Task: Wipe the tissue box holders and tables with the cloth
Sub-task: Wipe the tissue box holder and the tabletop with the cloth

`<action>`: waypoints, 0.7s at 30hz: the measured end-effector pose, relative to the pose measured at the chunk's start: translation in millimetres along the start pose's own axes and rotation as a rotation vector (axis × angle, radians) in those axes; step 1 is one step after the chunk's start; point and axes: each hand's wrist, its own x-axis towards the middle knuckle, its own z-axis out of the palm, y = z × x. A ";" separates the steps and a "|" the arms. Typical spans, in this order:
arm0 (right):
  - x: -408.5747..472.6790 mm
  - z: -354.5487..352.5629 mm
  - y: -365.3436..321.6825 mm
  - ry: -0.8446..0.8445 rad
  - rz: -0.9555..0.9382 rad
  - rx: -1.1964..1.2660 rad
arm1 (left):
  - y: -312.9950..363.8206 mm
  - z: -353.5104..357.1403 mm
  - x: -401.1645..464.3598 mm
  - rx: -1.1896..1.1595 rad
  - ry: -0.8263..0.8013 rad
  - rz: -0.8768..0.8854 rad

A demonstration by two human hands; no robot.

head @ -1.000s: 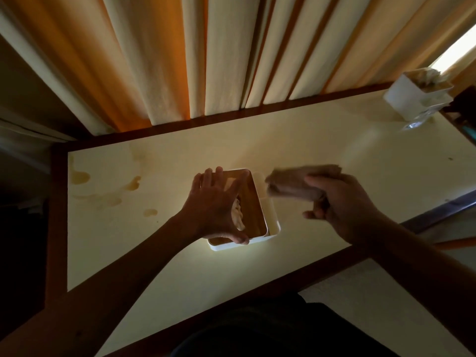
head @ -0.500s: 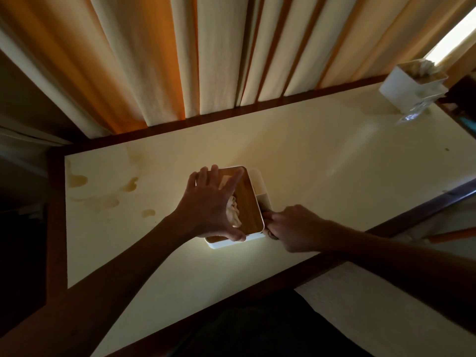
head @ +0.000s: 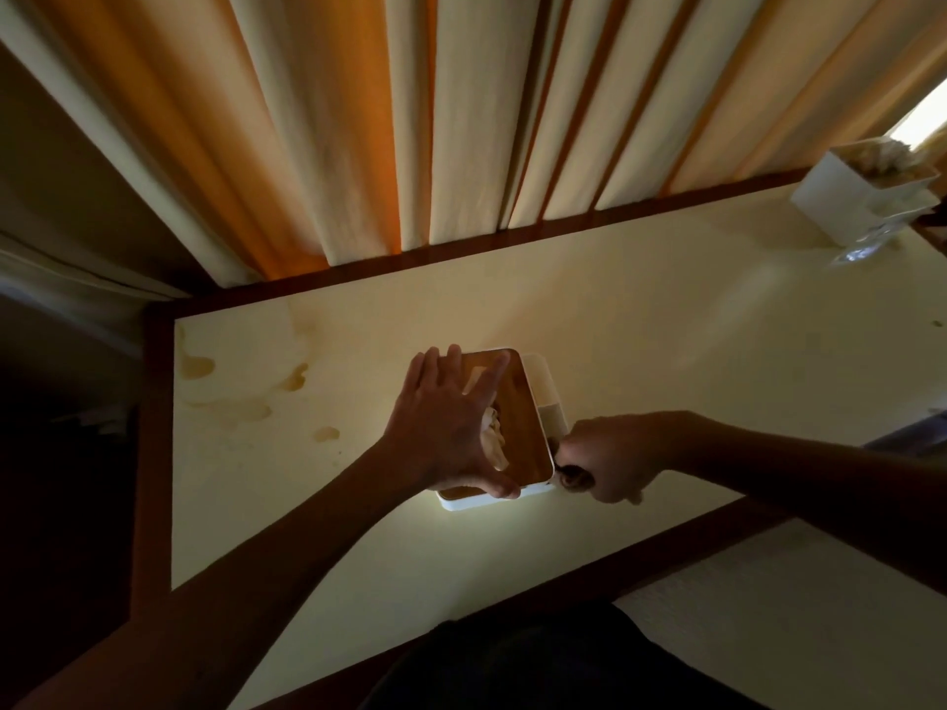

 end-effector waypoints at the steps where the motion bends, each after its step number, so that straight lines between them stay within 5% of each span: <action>1: 3.1 4.5 -1.6 -0.002 0.018 0.000 | -0.5 0.7 0.0 -0.004 0.003 0.002; 11: -5.4 20.0 -7.7 0.226 -0.063 -0.488 | -5.0 1.0 0.0 0.004 -0.010 0.038; 21: -8.1 8.9 -12.3 0.165 -0.043 -0.238 | -8.1 2.2 -1.2 0.007 -0.001 0.063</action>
